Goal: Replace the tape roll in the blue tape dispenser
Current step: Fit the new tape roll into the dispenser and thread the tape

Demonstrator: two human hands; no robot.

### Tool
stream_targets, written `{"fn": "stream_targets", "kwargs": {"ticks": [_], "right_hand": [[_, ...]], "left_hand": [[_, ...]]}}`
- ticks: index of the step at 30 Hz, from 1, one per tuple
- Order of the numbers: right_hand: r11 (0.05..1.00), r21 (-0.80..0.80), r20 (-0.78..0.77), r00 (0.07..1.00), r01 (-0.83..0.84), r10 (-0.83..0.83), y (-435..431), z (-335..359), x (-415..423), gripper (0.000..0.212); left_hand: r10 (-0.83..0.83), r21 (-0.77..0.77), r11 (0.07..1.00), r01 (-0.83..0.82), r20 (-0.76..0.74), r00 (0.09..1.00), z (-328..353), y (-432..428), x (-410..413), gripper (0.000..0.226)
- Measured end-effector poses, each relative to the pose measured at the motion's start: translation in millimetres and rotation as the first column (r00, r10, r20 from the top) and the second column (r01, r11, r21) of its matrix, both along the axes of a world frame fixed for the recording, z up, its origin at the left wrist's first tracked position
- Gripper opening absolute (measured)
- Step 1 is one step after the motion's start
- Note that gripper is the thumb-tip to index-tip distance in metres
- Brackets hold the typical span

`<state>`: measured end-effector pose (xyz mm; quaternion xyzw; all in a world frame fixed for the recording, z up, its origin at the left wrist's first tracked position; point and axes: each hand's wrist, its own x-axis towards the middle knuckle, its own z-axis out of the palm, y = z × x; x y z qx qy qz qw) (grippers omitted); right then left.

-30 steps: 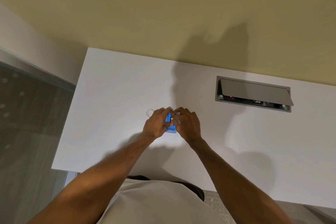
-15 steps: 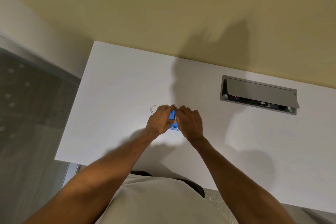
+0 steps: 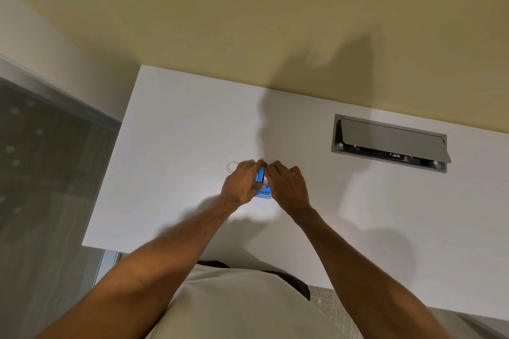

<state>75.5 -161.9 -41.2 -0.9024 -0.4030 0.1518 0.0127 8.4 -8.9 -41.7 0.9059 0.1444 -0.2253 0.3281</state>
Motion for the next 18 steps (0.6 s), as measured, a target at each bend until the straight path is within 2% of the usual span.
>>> {"fn": "stream_targets", "kwargs": {"ticks": [5,7,8,9,11,13,15,16,18], "right_hand": [[0.996,0.020,-0.028,0.996,0.088,-0.088,-2,2,-12,0.025],[0.942,0.153,-0.098,0.953,0.300,-0.288,-2,3,-21,0.018],[0.856,0.222,-0.176,0.883,0.466,-0.435,-1,5,-26,0.014],[0.742,0.238,-0.281,0.775,0.627,-0.566,0,7,-30,0.013],[0.526,0.156,-0.483,0.529,0.836,-0.698,2,5,-34,0.018],[0.363,0.028,-0.667,0.288,0.932,-0.687,4,4,-34,0.034],[0.243,-0.100,-0.797,0.068,0.965,-0.600,6,4,-35,0.049],[0.194,-0.162,-0.829,-0.027,0.968,-0.559,7,5,-36,0.054],[0.141,-0.252,-0.839,-0.144,0.958,-0.524,10,4,-38,0.058]], "left_hand": [[0.021,-0.048,0.999,-0.020,0.013,1.000,4,3,-6,0.055],[0.016,-0.041,0.999,-0.016,0.011,1.000,6,5,-10,0.056],[0.010,-0.041,0.999,-0.010,0.011,1.000,6,5,-11,0.057],[0.004,-0.044,0.999,-0.003,0.014,1.000,7,5,-12,0.058],[-0.004,-0.051,0.999,0.006,0.027,1.000,8,5,-15,0.060],[-0.005,-0.052,0.999,0.007,0.038,0.999,9,5,-17,0.061],[0.002,-0.064,0.998,0.001,0.050,0.999,9,5,-18,0.061],[0.009,-0.076,0.997,-0.005,0.056,0.998,10,5,-18,0.060],[0.020,-0.095,0.995,-0.014,0.060,0.998,11,4,-18,0.057]]}}
